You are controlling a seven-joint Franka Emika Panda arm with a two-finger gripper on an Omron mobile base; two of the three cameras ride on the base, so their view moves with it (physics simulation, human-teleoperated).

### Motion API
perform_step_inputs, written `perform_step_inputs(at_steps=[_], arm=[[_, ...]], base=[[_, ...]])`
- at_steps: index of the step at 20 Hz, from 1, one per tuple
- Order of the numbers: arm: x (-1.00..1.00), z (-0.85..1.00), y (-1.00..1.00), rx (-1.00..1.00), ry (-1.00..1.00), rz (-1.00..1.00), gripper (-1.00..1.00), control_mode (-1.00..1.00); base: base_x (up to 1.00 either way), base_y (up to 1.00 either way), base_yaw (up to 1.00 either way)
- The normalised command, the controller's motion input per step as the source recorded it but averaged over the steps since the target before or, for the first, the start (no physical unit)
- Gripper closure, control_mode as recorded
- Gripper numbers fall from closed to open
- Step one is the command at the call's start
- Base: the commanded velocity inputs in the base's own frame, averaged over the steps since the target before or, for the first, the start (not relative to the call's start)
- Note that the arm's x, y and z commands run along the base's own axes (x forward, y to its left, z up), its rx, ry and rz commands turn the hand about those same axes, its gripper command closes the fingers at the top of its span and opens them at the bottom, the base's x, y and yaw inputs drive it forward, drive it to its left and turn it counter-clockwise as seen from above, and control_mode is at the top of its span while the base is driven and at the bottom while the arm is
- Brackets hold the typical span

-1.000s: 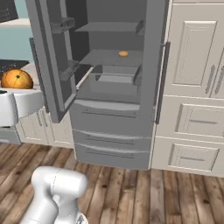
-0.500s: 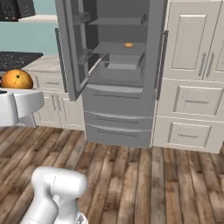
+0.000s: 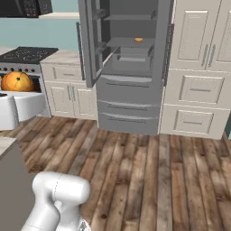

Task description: Pick up the kiwi and orange from the fridge and place one fruit on each plate on the dining counter.

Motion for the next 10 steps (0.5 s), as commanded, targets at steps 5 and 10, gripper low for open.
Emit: perform_step_inputs(at_steps=[5, 10], arm=[[0.00, 0.00, 0.00, 0.00, 0.00, 0.00, 1.00, 1.00], [0.00, 0.00, 0.00, 0.00, 0.00, 0.00, 1.00, 1.00]], base=[[-1.00, 0.25, 0.02], [-1.00, 0.26, 0.01]])
